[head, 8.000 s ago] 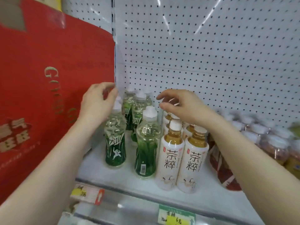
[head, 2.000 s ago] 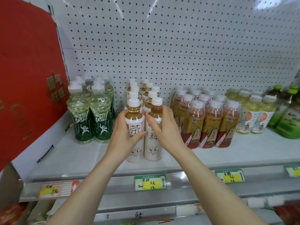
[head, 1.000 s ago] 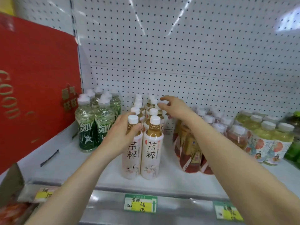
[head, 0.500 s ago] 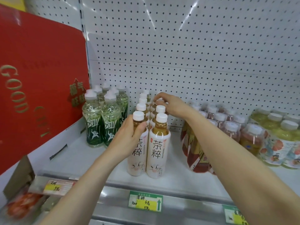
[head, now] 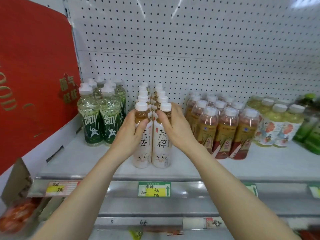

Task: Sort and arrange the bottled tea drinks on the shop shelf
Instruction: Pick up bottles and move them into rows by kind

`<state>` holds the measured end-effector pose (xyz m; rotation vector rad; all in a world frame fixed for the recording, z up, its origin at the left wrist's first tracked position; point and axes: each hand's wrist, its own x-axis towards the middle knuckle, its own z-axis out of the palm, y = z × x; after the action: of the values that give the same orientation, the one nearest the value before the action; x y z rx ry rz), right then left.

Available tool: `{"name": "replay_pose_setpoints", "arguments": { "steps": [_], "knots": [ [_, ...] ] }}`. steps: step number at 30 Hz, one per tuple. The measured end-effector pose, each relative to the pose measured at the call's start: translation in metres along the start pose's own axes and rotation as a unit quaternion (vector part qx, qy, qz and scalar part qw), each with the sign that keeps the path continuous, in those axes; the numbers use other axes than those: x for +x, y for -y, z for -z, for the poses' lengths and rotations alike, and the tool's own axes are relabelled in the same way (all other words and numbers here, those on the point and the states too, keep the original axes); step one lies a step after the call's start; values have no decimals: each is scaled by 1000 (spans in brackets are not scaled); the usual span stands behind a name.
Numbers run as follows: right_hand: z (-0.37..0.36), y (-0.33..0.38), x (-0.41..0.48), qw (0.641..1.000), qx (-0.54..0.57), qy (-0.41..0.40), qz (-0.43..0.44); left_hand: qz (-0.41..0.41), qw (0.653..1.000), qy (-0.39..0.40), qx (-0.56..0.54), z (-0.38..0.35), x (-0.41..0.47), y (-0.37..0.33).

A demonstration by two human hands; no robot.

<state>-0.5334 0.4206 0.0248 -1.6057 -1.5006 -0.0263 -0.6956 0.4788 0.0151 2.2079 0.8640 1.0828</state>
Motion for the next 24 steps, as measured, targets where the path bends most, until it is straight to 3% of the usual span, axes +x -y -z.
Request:
{"name": "replay_pose_setpoints", "arguments": {
  "steps": [4, 8, 10, 12, 14, 17, 24],
  "knots": [
    [29, -8, -32, 999, -50, 5, -20, 6, 994, -106, 38, -15, -16, -4],
    [84, -54, -80, 974, -149, -173, 3, -155, 962, -214, 63, -42, -45, -35],
    [117, -86, -92, 958, -193, -209, -43, -197, 961, -187, 61, -66, -46, -53],
    [148, -111, -89, 953, -218, -194, -88, -182, 977, -83, 71, -94, -34, -76],
    [169, -128, -74, 955, -236, -141, -111, -154, 982, 1, 111, -126, -10, -94],
    [177, -142, -49, 959, -254, -47, -115, -90, 981, 68, 155, -167, 28, -101],
    [169, -175, -40, 969, -242, -31, -29, -93, 983, 14, 158, -191, 41, -86]
  ]
}}
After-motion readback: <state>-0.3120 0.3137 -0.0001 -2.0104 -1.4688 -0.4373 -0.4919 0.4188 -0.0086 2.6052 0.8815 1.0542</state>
